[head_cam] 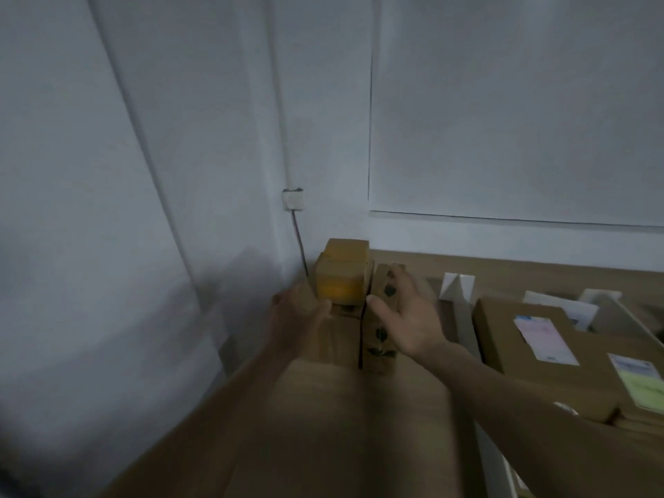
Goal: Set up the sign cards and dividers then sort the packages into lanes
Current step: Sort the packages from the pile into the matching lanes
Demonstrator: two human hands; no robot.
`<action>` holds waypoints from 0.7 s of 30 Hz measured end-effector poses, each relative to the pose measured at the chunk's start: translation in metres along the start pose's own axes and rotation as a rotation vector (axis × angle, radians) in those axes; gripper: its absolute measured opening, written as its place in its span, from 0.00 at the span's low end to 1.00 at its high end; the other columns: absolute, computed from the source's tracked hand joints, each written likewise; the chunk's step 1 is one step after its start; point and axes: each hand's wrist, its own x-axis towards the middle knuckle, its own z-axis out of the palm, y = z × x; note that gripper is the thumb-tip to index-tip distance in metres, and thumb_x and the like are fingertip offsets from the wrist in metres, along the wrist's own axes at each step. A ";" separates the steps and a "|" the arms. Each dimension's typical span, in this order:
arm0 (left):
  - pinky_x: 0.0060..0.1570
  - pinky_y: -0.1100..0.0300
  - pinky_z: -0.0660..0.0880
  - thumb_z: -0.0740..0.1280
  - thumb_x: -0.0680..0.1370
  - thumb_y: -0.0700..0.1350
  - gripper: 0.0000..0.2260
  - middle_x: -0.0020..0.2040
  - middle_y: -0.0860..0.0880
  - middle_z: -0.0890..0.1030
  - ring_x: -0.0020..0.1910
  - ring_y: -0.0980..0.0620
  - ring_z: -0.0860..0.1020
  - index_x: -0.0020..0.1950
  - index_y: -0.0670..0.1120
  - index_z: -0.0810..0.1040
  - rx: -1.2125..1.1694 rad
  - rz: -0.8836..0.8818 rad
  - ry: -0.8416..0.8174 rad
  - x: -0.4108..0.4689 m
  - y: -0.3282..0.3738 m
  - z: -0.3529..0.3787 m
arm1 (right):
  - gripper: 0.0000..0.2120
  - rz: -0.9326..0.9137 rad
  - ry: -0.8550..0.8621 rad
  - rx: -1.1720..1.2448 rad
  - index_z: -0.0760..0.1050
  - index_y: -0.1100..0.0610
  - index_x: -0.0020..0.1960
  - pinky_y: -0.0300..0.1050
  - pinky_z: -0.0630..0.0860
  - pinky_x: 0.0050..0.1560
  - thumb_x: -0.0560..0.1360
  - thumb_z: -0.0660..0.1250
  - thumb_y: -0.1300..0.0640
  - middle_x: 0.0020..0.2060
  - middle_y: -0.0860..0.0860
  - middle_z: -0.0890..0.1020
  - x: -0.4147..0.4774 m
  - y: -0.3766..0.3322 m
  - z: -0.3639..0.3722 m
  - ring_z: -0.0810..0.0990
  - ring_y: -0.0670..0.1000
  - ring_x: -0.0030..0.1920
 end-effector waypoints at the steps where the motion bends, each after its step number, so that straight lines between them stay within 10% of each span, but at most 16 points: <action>1: 0.44 0.55 0.73 0.68 0.74 0.59 0.20 0.50 0.49 0.80 0.49 0.46 0.79 0.53 0.43 0.78 -0.012 -0.004 -0.017 0.013 0.000 0.001 | 0.31 0.016 0.005 -0.003 0.58 0.50 0.79 0.51 0.70 0.67 0.80 0.64 0.42 0.72 0.52 0.69 0.009 -0.001 0.006 0.70 0.55 0.70; 4: 0.52 0.58 0.65 0.66 0.80 0.55 0.24 0.60 0.49 0.74 0.57 0.48 0.73 0.70 0.43 0.72 -0.042 -0.056 -0.065 0.052 -0.009 0.006 | 0.31 0.082 -0.013 0.014 0.58 0.52 0.79 0.49 0.67 0.68 0.81 0.64 0.43 0.74 0.53 0.67 0.038 -0.002 0.024 0.69 0.55 0.71; 7: 0.41 0.63 0.67 0.62 0.83 0.51 0.07 0.47 0.59 0.70 0.42 0.60 0.69 0.56 0.49 0.73 -0.106 -0.132 -0.177 0.087 -0.023 0.013 | 0.32 0.182 -0.040 0.093 0.57 0.51 0.80 0.49 0.65 0.70 0.81 0.63 0.43 0.76 0.51 0.67 0.066 -0.002 0.046 0.68 0.55 0.73; 10: 0.35 0.66 0.64 0.59 0.85 0.48 0.12 0.40 0.57 0.65 0.36 0.61 0.65 0.42 0.56 0.64 -0.197 -0.161 -0.300 0.112 -0.024 0.018 | 0.30 0.263 -0.093 0.159 0.59 0.47 0.78 0.52 0.67 0.70 0.80 0.64 0.41 0.70 0.46 0.71 0.094 0.003 0.068 0.70 0.54 0.69; 13: 0.47 0.63 0.64 0.57 0.85 0.49 0.04 0.46 0.58 0.66 0.42 0.61 0.66 0.57 0.52 0.70 -0.268 -0.188 -0.338 0.134 -0.032 0.024 | 0.25 0.348 -0.112 0.245 0.63 0.44 0.71 0.50 0.68 0.67 0.78 0.67 0.40 0.64 0.43 0.74 0.115 0.008 0.086 0.72 0.50 0.65; 15: 0.57 0.59 0.63 0.58 0.84 0.53 0.16 0.56 0.57 0.67 0.56 0.57 0.68 0.71 0.50 0.68 -0.333 -0.203 -0.356 0.151 -0.045 0.036 | 0.26 0.381 -0.102 0.302 0.66 0.44 0.69 0.54 0.69 0.70 0.76 0.69 0.39 0.63 0.43 0.76 0.126 0.014 0.096 0.74 0.52 0.66; 21: 0.61 0.44 0.75 0.60 0.76 0.62 0.13 0.57 0.50 0.78 0.55 0.49 0.77 0.55 0.59 0.77 -0.417 -0.210 -0.354 0.165 -0.054 0.058 | 0.29 0.434 -0.038 0.415 0.70 0.48 0.71 0.56 0.70 0.69 0.74 0.70 0.41 0.62 0.46 0.78 0.136 0.022 0.113 0.74 0.52 0.64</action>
